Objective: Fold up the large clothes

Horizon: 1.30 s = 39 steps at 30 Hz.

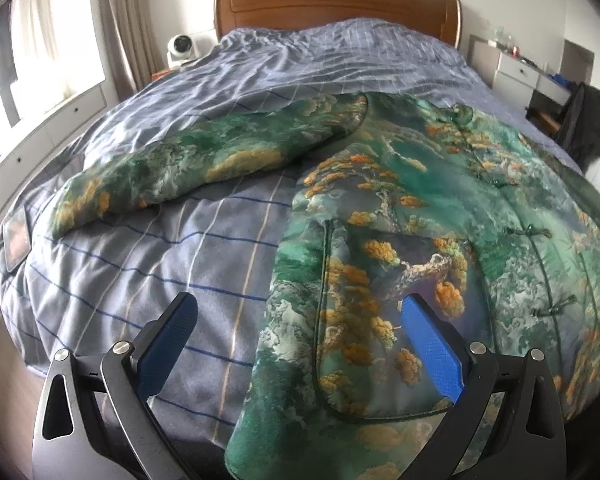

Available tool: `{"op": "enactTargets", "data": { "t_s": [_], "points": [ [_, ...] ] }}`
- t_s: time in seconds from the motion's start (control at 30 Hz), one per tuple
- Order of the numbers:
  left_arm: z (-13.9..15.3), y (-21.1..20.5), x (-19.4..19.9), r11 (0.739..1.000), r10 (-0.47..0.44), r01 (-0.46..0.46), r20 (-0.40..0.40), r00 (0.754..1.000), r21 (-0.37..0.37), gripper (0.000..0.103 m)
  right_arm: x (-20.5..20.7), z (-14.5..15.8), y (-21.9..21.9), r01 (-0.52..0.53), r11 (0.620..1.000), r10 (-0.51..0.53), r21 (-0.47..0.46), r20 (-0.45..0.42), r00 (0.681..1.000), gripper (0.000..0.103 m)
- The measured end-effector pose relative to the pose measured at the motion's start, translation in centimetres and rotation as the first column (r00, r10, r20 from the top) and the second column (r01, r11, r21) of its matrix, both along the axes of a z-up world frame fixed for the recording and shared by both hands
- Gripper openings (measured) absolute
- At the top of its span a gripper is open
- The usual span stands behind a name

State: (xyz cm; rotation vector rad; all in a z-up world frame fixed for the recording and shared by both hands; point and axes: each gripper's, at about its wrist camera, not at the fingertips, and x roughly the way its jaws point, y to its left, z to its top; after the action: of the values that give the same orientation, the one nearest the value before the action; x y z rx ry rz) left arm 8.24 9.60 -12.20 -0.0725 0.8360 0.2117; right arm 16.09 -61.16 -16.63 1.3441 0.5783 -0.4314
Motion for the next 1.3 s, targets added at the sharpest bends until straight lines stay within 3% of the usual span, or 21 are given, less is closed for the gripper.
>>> {"op": "enactTargets", "data": {
  "t_s": [0.07,0.1,0.17,0.2,0.27,0.33,0.4,0.43,0.5,0.57,0.6,0.67,0.77,0.8,0.9,0.97,1.07,1.13,1.17,1.3],
  "points": [
    [-0.4,0.0,0.3,1.0,0.003,-0.003,-0.017,1.0,-0.013,0.102,0.7,-0.7,-0.5,0.047,0.999,-0.047,-0.014,0.005,0.999,0.078],
    [-0.4,0.0,0.3,1.0,0.004,-0.005,-0.021,1.0,-0.017,0.102,1.1,-0.9,-0.8,0.054,0.998,-0.054,-0.019,0.002,0.999,0.068],
    [-0.3,0.0,0.1,1.0,0.007,-0.007,-0.02,1.0,-0.023,0.102,2.4,-1.5,-1.3,0.048,0.998,-0.05,-0.042,-0.037,0.998,0.037],
    [-0.2,0.0,-0.1,1.0,0.007,-0.008,-0.016,1.0,-0.021,0.102,3.1,-1.5,-1.5,0.043,0.997,-0.048,-0.071,-0.073,0.996,0.013],
    [0.0,0.1,-0.6,1.0,0.011,-0.011,-0.005,1.0,-0.011,0.102,3.7,-0.6,-1.1,0.034,0.989,-0.048,-0.141,-0.093,0.995,0.009],
    [-0.1,0.3,-0.8,1.0,0.015,-0.015,-0.005,1.0,-0.009,0.102,5.0,3.0,1.0,-0.021,0.957,0.002,-0.288,-0.065,0.998,0.009],
    [-0.4,0.7,-0.9,1.0,0.021,-0.021,-0.015,1.0,-0.022,0.102,7.0,7.3,4.6,-0.123,0.894,0.122,-0.432,-0.029,0.992,0.009],
    [-0.7,0.9,-0.8,0.999,0.025,-0.026,-0.02,0.999,-0.034,0.102,8.4,9.9,7.5,-0.191,0.84,0.21,-0.509,-0.02,0.977,0.009],
    [-1.0,1.3,-0.7,0.998,0.035,-0.037,-0.024,0.999,-0.056,0.102,10.7,13.4,12.8,-0.294,0.733,0.353,-0.613,-0.027,0.935,0.009],
    [-1.0,1.5,-0.8,0.996,0.045,-0.046,-0.017,0.999,-0.077,0.102,13.2,16.1,20.1,-0.4,0.593,0.516,-0.699,-0.052,0.855,0.009],
    [-0.8,1.5,-1.1,0.995,0.047,-0.047,-0.007,0.999,-0.084,0.102,13.9,16.6,22.3,-0.431,0.552,0.562,-0.714,-0.063,0.825,0.009],
    [-0.4,1.5,-1.5,0.996,0.045,-0.044,0.008,0.999,-0.08,0.102,16.0,16.7,29.1,-0.507,0.43,0.668,-0.747,-0.115,0.735,0.008],
    [-0.2,2.0,-2.1,0.996,0.052,-0.051,0.016,0.999,-0.067,0.102,18.2,14.0,36.6,-0.591,0.297,0.742,-0.75,-0.209,0.638,0.009],
    [-0.2,2.1,-2.2,0.996,0.054,-0.053,0.016,0.998,-0.068,0.102,18.3,13.0,38.2,-0.61,0.273,0.752,-0.744,-0.23,0.618,0.009],
    [-0.1,2.8,-2.8,0.995,0.07,-0.068,0.024,0.997,-0.074,0.102,18.5,8.5,44.5,-0.678,0.149,0.775,-0.72,-0.34,0.532,0.009],
    [-0.1,3.0,-3.0,0.995,0.072,-0.07,0.026,0.997,-0.067,0.102,18.3,5.7,47.2,-0.718,0.09,0.783,-0.69,-0.397,0.479,0.009],
    [-0.2,2.7,-2.8,0.998,0.052,-0.051,0.019,0.998,-0.046,0.102,17.5,3.0,49.3,-0.773,0.035,0.78,-0.633,-0.466,0.417,0.022],
    [0.2,2.2,-2.1,0.999,0.024,-0.023,0.02,1.0,-0.038,0.102,15.7,1.9,49.4,-0.804,0.012,0.804,-0.595,-0.472,0.361,0.053],
    [0.5,2.0,-1.7,0.999,0.008,-0.007,0.022,1.0,-0.039,0.102,14.8,1.8,49.5,-0.807,-0.001,0.824,-0.59,-0.458,0.334,0.058],
    [2.8,-0.2,1.3,0.987,-0.129,0.133,0.054,0.99,-0.092,0.102,10.3,3.8,47.1,-0.785,-0.01,0.852,-0.619,-0.416,0.317,0.061]
  ]
}}
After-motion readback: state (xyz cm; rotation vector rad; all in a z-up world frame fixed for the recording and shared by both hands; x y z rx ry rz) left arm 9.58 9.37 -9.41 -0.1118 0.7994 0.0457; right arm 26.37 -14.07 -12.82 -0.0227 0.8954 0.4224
